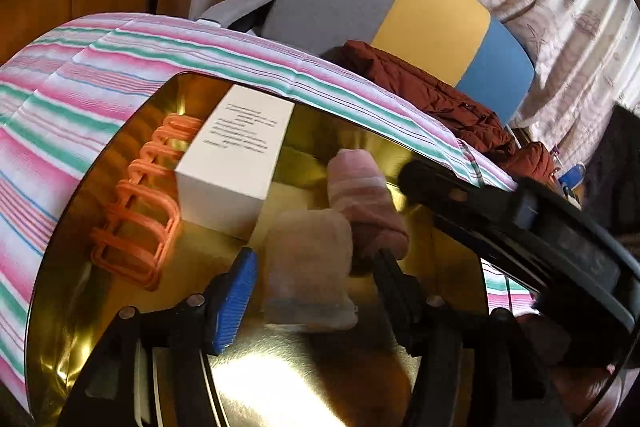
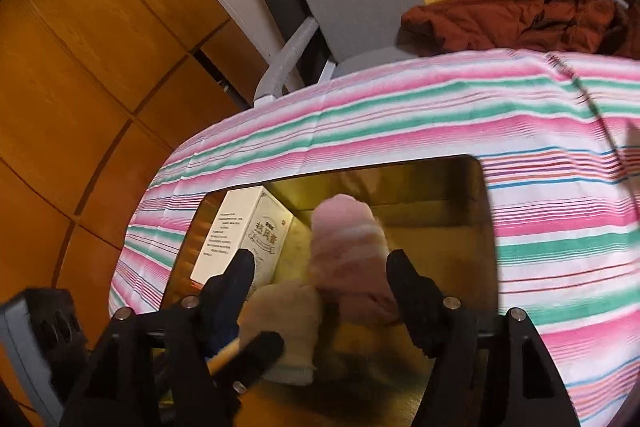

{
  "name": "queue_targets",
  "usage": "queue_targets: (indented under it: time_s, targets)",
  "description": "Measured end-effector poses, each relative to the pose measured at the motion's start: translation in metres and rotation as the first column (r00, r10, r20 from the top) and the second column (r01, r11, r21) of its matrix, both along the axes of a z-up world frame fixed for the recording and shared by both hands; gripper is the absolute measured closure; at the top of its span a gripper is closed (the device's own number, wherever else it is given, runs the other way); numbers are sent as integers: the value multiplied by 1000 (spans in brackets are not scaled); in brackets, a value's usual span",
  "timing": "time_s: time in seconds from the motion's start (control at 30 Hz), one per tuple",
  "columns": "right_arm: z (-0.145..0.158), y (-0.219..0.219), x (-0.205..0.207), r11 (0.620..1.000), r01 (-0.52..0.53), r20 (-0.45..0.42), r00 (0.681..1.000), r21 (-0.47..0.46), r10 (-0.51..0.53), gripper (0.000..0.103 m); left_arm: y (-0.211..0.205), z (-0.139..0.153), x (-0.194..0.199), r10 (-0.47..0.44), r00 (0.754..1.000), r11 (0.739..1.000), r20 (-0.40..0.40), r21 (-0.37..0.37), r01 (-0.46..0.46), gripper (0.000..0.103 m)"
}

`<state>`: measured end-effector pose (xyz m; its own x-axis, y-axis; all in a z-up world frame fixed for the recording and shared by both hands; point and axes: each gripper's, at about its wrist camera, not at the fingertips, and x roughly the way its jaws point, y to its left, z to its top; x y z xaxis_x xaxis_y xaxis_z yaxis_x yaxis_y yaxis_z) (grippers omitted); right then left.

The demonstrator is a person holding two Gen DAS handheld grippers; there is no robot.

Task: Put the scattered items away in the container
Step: 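Carry both socks into the gold tray and open both tools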

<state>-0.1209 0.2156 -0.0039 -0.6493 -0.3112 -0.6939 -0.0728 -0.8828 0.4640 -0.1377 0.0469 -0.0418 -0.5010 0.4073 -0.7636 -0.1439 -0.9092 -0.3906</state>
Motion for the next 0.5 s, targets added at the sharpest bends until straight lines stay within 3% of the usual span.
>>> queue_targets:
  time_s: [0.27,0.5]
  targets:
    - [18,23,41,997,61,-65,996,-52,-64,33,-6,-2,15,47,999,999,16,22,-48,43]
    - [26,41,73,993,97,-92,990,-66,-103,33,14,15,39,6,996,1000,-89,-28,-8,43]
